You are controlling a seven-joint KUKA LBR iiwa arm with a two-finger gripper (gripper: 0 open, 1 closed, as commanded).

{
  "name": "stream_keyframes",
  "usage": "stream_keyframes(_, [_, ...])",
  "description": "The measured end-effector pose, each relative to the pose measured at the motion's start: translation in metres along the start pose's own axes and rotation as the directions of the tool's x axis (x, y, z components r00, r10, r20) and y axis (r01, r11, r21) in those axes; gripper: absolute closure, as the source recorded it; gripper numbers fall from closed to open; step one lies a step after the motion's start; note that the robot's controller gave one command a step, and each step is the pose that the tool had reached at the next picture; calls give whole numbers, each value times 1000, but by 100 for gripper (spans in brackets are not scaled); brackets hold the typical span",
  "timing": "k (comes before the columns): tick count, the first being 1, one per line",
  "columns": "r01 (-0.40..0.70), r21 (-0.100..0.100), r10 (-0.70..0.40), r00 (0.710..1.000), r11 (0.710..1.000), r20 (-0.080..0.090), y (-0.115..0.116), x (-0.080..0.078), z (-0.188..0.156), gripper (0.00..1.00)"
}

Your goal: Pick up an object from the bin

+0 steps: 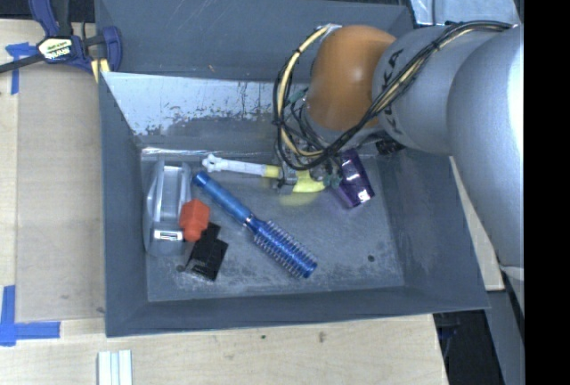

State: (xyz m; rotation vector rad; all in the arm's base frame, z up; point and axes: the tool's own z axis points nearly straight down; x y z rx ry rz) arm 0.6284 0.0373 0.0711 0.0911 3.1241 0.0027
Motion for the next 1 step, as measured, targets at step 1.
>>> stream_keyframes(1, [-15, -1, 15, 1000, 1000, 6, 7, 5, -158, 100])
